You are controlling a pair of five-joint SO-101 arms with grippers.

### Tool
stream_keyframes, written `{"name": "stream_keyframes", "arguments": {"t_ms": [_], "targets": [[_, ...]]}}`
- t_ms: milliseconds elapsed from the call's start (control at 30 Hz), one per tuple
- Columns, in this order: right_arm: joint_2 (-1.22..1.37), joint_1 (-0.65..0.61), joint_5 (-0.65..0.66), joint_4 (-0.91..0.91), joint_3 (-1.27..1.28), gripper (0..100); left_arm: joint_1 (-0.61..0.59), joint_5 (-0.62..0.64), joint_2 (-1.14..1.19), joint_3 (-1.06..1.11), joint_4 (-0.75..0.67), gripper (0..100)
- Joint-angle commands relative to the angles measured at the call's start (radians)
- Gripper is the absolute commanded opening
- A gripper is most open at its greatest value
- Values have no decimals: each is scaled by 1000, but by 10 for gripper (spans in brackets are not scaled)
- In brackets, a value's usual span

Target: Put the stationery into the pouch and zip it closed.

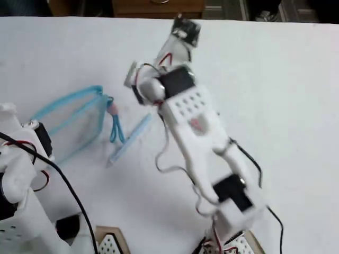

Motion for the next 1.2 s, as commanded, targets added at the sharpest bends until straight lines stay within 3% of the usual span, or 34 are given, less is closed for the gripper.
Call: {"name": "stream_keyframes", "arguments": {"t_ms": [0, 367, 600, 833, 1000, 1167], "targets": [[185, -10, -58, 67, -104, 279, -4, 6, -7, -5, -14, 24], [656, -12, -133, 81, -486, 276, -7, 6, -8, -5, -14, 24], [871, -10, -127, 93, -674, 132, -7, 6, -8, -5, -14, 24], [929, -4, -127, 202, -784, 132, -8, 6, -8, -5, -14, 24], [929, 2, -86, 243, -789, 15, -8, 6, -10, -5, -14, 24], [926, 25, -57, 274, -789, 15, -8, 6, -10, -5, -14, 24]]}}
